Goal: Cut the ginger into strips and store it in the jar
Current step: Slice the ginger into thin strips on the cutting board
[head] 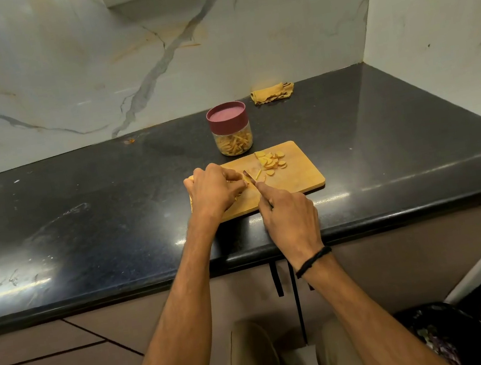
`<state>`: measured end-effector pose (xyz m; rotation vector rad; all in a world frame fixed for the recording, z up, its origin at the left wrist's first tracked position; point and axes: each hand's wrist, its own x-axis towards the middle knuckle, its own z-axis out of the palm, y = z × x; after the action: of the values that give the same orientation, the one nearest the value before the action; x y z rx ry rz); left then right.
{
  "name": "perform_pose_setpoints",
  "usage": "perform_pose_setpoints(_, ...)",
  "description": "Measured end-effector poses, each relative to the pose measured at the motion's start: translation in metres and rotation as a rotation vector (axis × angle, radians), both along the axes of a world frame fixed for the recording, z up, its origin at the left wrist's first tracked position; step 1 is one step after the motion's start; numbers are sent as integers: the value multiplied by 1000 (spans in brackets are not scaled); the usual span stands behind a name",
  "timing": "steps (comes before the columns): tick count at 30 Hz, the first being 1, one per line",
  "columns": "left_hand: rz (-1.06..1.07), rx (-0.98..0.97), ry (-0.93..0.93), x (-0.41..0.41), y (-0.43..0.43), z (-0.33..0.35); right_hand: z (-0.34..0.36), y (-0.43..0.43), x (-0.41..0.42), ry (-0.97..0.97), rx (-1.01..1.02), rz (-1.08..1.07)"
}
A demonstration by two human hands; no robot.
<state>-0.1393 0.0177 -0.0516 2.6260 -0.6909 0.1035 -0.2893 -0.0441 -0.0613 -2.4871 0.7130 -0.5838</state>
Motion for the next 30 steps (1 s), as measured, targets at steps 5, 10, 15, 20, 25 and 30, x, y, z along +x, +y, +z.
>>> perform_pose_setpoints(5,0,3,-10,-1,-2,1,1,0,5,22,-13,-5)
perform_pose_setpoints(10,8,21,-39,-3,-3,4,1,1,7,34,-19,-3)
perform_pose_setpoints(15,17,54,-46,-5,-4,5,0,3,8,23,-14,-5)
perform_pose_setpoints(20,18,64,-48,-5,-2,7,0,4,11,21,-11,-5)
perform_pose_setpoints(25,7,80,-44,-6,-2,8,1,4,11,29,-29,7)
perform_pose_setpoints(30,22,123,-66,-10,-4,10,2,5,12,54,-56,5)
